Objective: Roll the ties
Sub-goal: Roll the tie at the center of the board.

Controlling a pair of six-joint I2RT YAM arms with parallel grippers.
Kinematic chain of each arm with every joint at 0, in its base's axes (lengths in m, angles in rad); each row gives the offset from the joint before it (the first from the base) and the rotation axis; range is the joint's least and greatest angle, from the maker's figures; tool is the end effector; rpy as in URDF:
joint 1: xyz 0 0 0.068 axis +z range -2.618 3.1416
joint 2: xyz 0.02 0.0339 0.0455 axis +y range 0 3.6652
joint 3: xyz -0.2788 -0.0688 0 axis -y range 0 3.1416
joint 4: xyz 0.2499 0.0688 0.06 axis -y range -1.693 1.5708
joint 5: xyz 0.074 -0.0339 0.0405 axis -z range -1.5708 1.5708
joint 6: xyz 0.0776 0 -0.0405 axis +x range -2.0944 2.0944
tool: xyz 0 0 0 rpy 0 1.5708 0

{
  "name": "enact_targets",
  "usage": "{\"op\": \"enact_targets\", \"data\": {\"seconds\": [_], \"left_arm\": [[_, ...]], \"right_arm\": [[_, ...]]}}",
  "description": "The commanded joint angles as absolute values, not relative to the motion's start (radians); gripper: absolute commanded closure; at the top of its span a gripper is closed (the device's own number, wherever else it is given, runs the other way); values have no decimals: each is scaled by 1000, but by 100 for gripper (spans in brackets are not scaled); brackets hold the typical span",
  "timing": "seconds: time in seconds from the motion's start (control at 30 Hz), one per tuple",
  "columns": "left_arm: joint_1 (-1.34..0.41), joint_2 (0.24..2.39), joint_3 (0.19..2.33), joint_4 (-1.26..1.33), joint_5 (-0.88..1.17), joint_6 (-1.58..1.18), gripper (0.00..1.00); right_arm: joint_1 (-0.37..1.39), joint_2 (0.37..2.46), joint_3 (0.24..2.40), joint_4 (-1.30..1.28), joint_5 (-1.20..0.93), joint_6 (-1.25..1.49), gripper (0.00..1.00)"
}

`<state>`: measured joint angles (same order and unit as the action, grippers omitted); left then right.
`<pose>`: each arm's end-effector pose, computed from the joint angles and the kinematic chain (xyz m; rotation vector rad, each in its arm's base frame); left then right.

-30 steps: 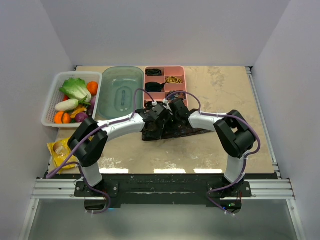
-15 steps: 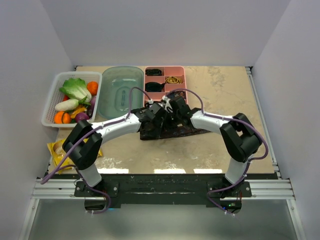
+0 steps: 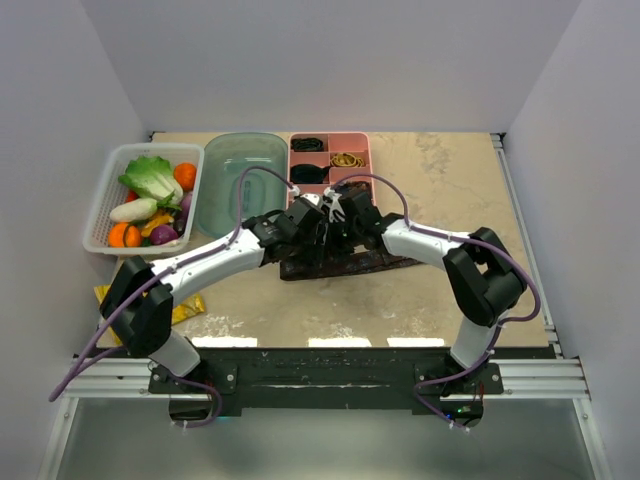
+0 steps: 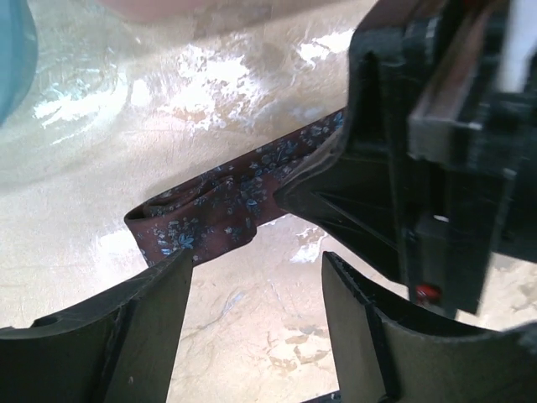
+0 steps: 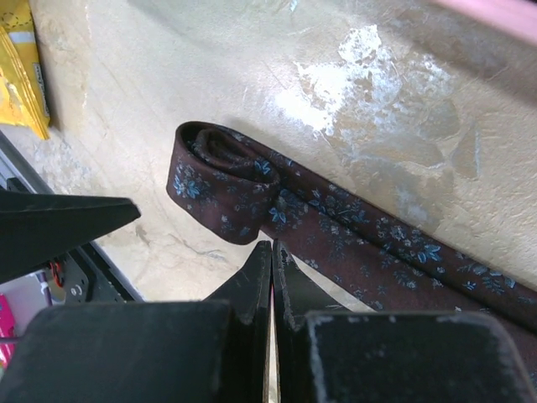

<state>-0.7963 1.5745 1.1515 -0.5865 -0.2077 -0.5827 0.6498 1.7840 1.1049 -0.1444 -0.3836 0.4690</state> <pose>0.2586 -0.2414 0.2175 0.1970 2.5614 -0.2644 0.3091 0.2714 0.1686 -0.4222 2.5139 0.9472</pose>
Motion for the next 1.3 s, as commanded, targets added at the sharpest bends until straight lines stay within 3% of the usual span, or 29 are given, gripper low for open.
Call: {"op": "enact_targets", "data": {"seconds": [0.0, 0.17, 0.4, 0.6, 1.27], "left_arm": [[-775, 1500, 1157, -558, -190, -589, 31], [-663, 1431, 1062, -508, -60, -595, 31], [-430, 1263, 849, -327, 275, -640, 24], [-341, 1255, 704, -174, 449, -698, 20], [-316, 1384, 566, 20, 411, -726, 22]], "right_arm": [[655, 1732, 1163, -143, -376, 456, 100], [670, 1752, 1187, -140, -393, 463, 100], [695, 1807, 1210, -130, -393, 471, 100], [703, 1848, 1213, -101, -393, 479, 100], [707, 1865, 1227, -95, -394, 482, 100]]}}
